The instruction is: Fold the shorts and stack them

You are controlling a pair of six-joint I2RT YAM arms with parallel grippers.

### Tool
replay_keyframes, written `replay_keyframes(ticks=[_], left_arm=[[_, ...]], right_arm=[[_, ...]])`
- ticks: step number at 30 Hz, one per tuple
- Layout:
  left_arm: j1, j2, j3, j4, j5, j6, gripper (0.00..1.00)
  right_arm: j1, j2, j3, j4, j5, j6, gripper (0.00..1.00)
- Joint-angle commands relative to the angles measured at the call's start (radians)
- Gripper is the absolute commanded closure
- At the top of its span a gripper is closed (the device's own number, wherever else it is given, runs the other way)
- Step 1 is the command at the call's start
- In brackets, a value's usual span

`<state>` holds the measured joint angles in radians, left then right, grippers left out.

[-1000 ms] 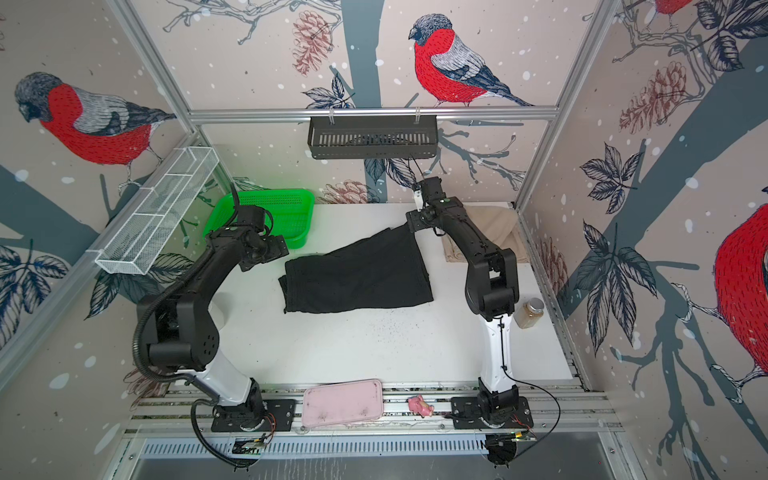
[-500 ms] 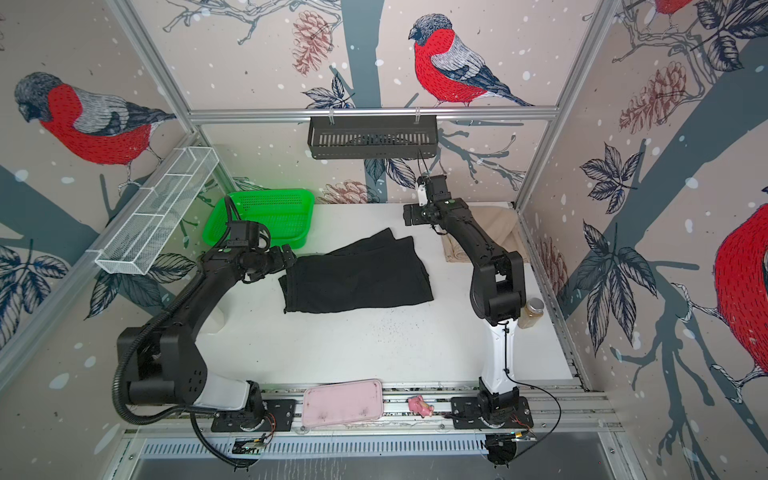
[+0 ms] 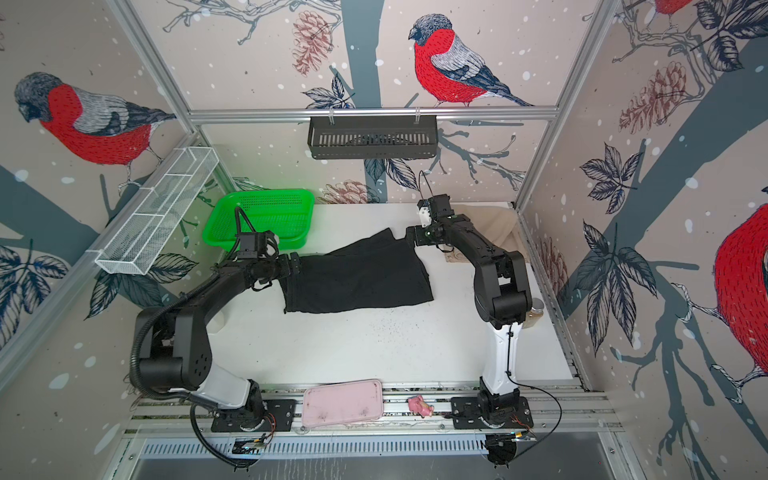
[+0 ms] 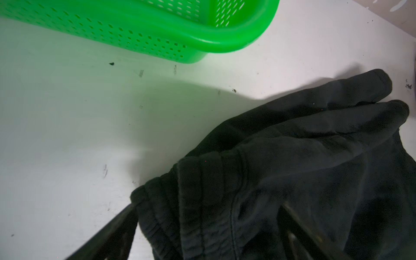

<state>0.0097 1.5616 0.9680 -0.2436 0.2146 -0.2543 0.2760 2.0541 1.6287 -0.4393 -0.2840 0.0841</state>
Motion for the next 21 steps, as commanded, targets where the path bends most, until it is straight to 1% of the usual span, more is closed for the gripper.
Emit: replay_keyframes(ticks=[1,4,11,14,15,18,21], left_arm=[[0.002,0.023,-0.003,0.099,0.057,0.027,0.03],[0.002,0.032,-0.018,0.136,0.087,0.025,0.03],[-0.001,0.027,-0.041,0.164,0.109,0.014,0.04],[-0.003,0.031,-0.043,0.167,0.113,0.008,0.10],[-0.003,0.034,-0.041,0.165,0.113,0.006,0.11],[-0.004,0.028,-0.040,0.157,0.111,0.000,0.18],[-0.003,0.017,-0.043,0.158,0.112,-0.006,0.21]], right_arm=[[-0.008,0.033,-0.002,0.053,-0.004,-0.046,0.08],[-0.008,0.080,0.023,0.082,-0.044,-0.061,0.08],[-0.006,0.199,0.097,0.110,-0.091,-0.072,0.10],[-0.012,0.231,0.120,0.130,-0.098,-0.065,0.14],[-0.014,0.239,0.122,0.137,-0.102,-0.061,0.16],[-0.026,0.256,0.121,0.169,-0.130,-0.045,0.27],[-0.029,0.270,0.127,0.196,-0.190,-0.035,0.37]])
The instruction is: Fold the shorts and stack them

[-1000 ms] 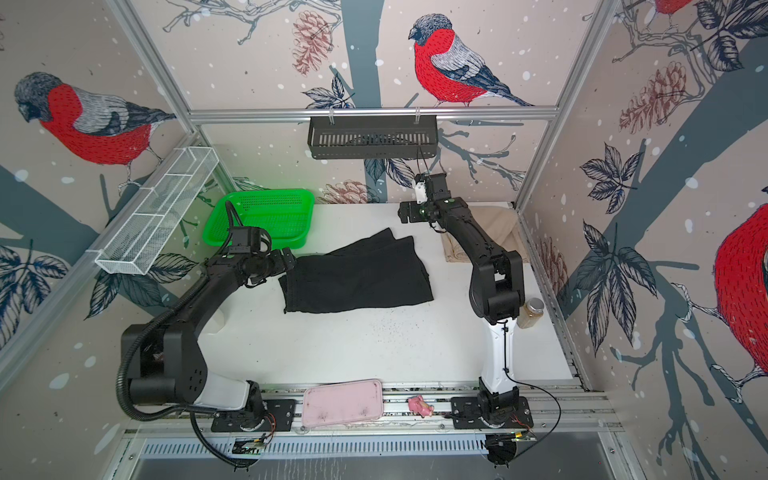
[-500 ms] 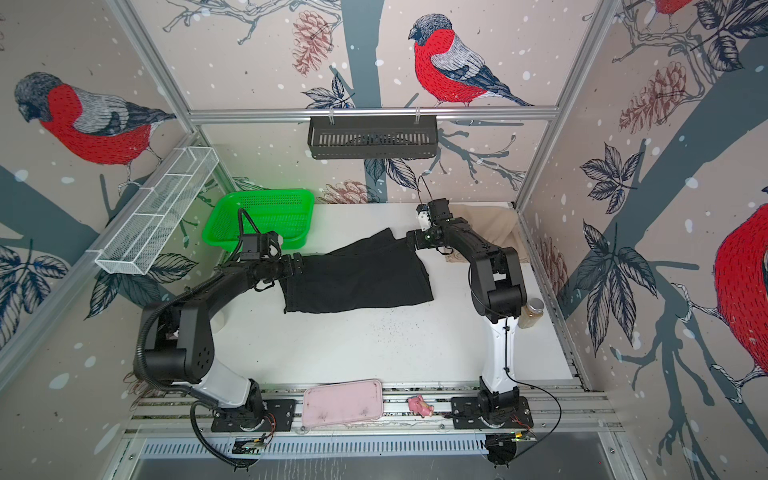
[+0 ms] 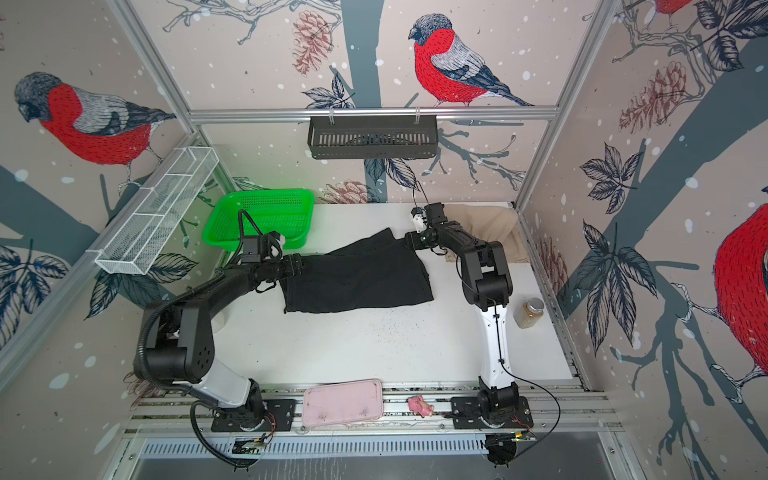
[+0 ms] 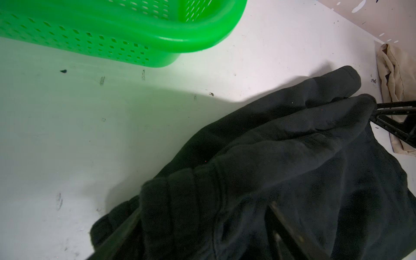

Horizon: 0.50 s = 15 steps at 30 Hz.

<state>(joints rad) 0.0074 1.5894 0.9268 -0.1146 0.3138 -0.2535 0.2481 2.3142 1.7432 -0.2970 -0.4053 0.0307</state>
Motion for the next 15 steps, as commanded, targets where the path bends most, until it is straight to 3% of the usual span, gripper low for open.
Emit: replay_keyframes(ticks=[1,4,8,10,12,15], left_arm=[[-0.002,-0.015,-0.003,0.025,0.012,-0.009,0.23],[-0.001,-0.025,-0.005,0.018,0.013,-0.016,0.25],[-0.002,-0.034,-0.017,0.023,0.013,-0.021,0.36],[-0.001,-0.035,-0.014,0.018,0.010,-0.023,0.52],[-0.001,-0.039,-0.011,0.009,0.003,-0.027,0.74],[-0.002,-0.049,-0.010,0.001,0.002,-0.030,0.92]], right_arm=[[0.000,0.017,0.018,0.060,-0.094,0.021,0.40],[0.003,0.033,0.036,0.059,-0.125,0.028,0.52],[0.005,0.037,0.035,0.077,-0.140,0.033,0.72],[0.006,0.037,0.044,0.071,-0.136,0.032,0.81],[0.008,0.028,0.047,0.063,-0.124,0.029,0.91],[0.015,-0.004,0.045,0.040,-0.083,0.021,0.97]])
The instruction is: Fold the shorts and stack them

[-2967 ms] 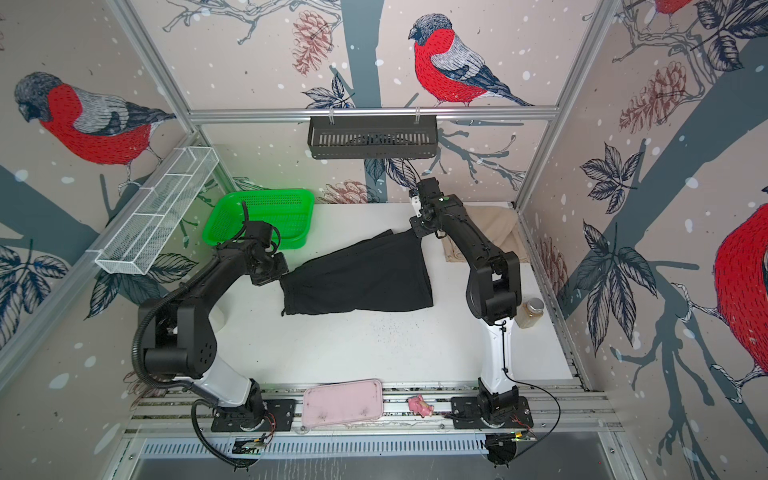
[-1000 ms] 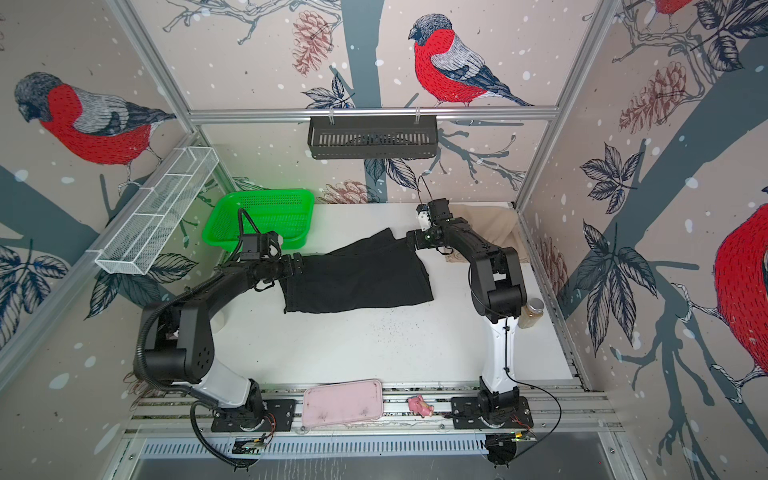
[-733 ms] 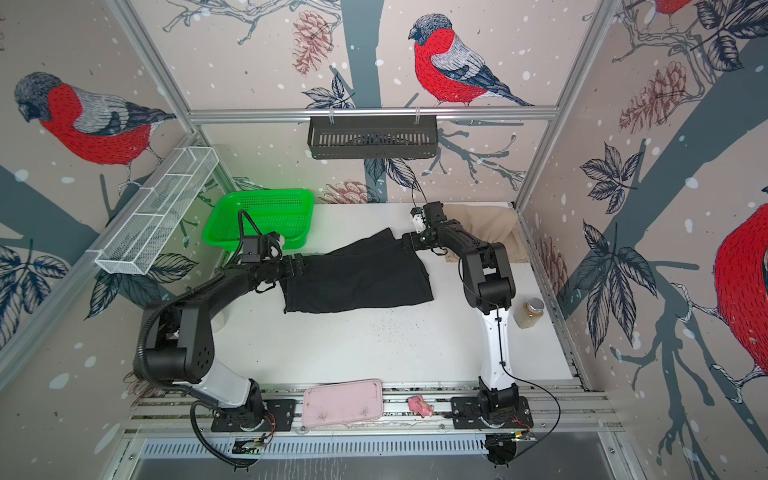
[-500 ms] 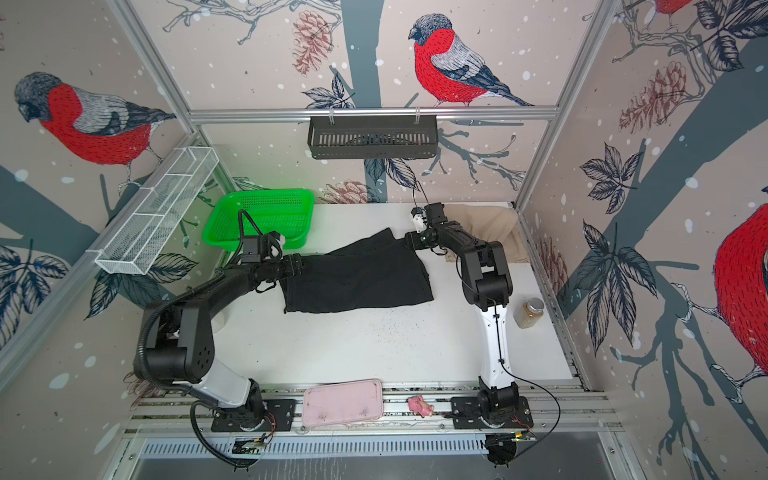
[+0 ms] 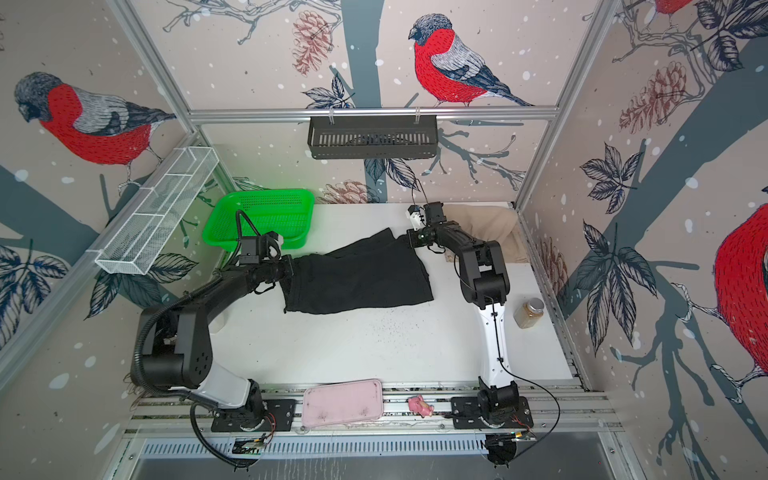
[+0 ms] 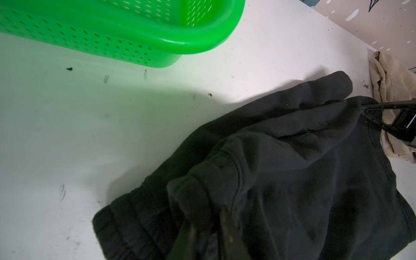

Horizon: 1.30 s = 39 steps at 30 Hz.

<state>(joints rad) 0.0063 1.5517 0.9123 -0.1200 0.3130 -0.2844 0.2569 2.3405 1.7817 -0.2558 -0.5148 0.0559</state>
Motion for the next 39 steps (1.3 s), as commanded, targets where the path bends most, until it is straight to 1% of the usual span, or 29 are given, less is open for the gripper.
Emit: replay_keyframes(ticks=[1,2,6,10,13,16,19,22,27,31,34,36,39], left_arm=[[-0.001,-0.016,0.008,-0.005,-0.004,-0.003,0.99],[-0.001,-0.019,0.012,-0.018,-0.007,-0.004,1.00],[-0.001,-0.059,0.023,-0.095,-0.043,-0.026,1.00],[-0.002,-0.149,-0.029,-0.103,-0.045,-0.041,1.00],[-0.003,-0.191,-0.065,-0.084,-0.095,-0.053,1.00],[-0.002,-0.201,-0.043,-0.110,-0.095,-0.057,1.00],[-0.003,-0.216,-0.009,-0.181,-0.132,-0.087,1.00],[-0.003,-0.243,0.021,-0.284,-0.182,-0.126,1.00],[-0.003,-0.333,-0.006,-0.374,-0.132,-0.189,1.00],[-0.002,-0.424,-0.063,-0.415,-0.148,-0.221,1.00],[-0.003,-0.462,-0.128,-0.386,-0.183,-0.229,1.00],[0.001,-0.461,-0.162,-0.340,-0.201,-0.230,1.00],[0.008,-0.416,-0.146,-0.310,-0.232,-0.219,1.00]], right_arm=[[0.013,-0.043,0.007,-0.014,0.042,-0.010,0.97],[0.017,-0.056,0.007,-0.027,0.058,-0.017,0.97],[0.044,-0.136,-0.027,-0.062,0.128,-0.032,0.98],[0.065,-0.247,-0.107,-0.053,0.192,-0.022,0.98],[0.066,-0.286,-0.145,-0.044,0.210,-0.007,0.99],[0.071,-0.308,-0.153,-0.055,0.214,-0.007,0.99],[0.082,-0.339,-0.160,-0.064,0.224,-0.010,0.99],[0.100,-0.378,-0.158,-0.089,0.263,-0.014,0.99],[0.131,-0.427,-0.124,-0.159,0.309,-0.026,0.99],[0.155,-0.436,-0.082,-0.199,0.354,-0.037,0.99],[0.157,-0.413,-0.067,-0.177,0.350,-0.043,0.99],[0.154,-0.372,-0.039,-0.162,0.341,-0.045,0.99],[0.150,-0.273,0.076,-0.205,0.325,-0.048,0.99]])
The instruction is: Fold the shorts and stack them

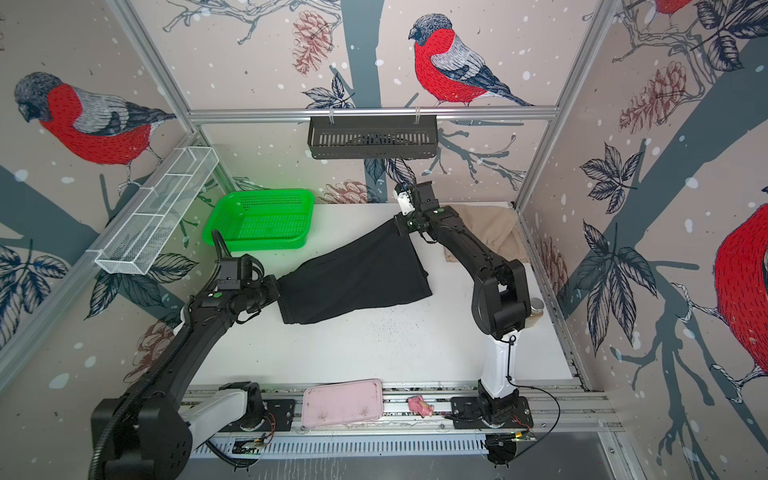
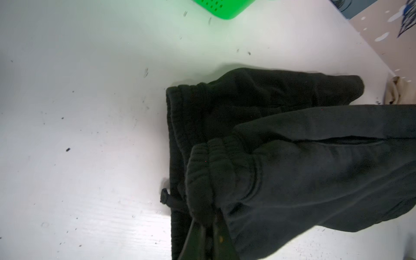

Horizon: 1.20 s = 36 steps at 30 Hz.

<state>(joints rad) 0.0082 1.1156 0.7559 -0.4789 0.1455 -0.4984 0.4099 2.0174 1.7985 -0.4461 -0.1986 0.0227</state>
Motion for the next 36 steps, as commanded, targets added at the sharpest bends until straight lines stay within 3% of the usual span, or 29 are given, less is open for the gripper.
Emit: replay_keyframes(ticks=[1,6,13,17,18,19,21,24,28,31,34,36], left_arm=[[0.007,0.040,0.028,0.044,-0.099,-0.014,1.00],[0.007,0.146,0.095,0.055,-0.188,0.026,1.00],[0.009,0.303,0.110,0.077,-0.175,0.019,1.00],[0.009,0.355,0.099,0.129,-0.182,0.017,1.00],[0.010,0.370,0.101,0.144,-0.184,0.018,0.95],[0.009,0.382,0.107,0.156,-0.181,0.023,0.80],[0.010,0.406,0.134,0.169,-0.160,0.033,0.31],[0.010,0.426,0.231,0.117,-0.092,0.090,0.03],[0.008,0.426,0.406,-0.045,-0.068,0.127,0.03],[0.009,0.374,0.442,-0.108,-0.063,0.111,0.03],[0.008,0.328,0.419,-0.118,-0.003,0.116,0.03],[-0.006,0.292,0.357,-0.019,0.137,0.131,0.03]], right_arm=[[-0.003,0.087,0.108,-0.035,0.005,-0.018,0.99],[-0.008,0.214,0.239,-0.036,-0.019,-0.028,0.99],[-0.019,0.327,0.320,-0.020,-0.046,-0.020,0.99],[-0.025,0.360,0.321,0.013,-0.066,-0.010,0.84],[-0.026,0.367,0.321,0.021,-0.070,-0.007,0.74],[-0.026,0.372,0.321,0.027,-0.075,-0.005,0.63],[-0.025,0.374,0.321,0.040,-0.088,0.005,0.47],[-0.025,0.353,0.321,0.044,-0.094,0.025,0.35],[-0.024,0.279,0.254,0.050,-0.060,0.043,0.20],[-0.025,0.173,0.102,0.079,-0.031,0.062,0.19],[-0.024,0.046,-0.092,0.145,-0.045,0.095,0.22],[-0.017,-0.024,-0.212,0.204,-0.079,0.123,0.29]])
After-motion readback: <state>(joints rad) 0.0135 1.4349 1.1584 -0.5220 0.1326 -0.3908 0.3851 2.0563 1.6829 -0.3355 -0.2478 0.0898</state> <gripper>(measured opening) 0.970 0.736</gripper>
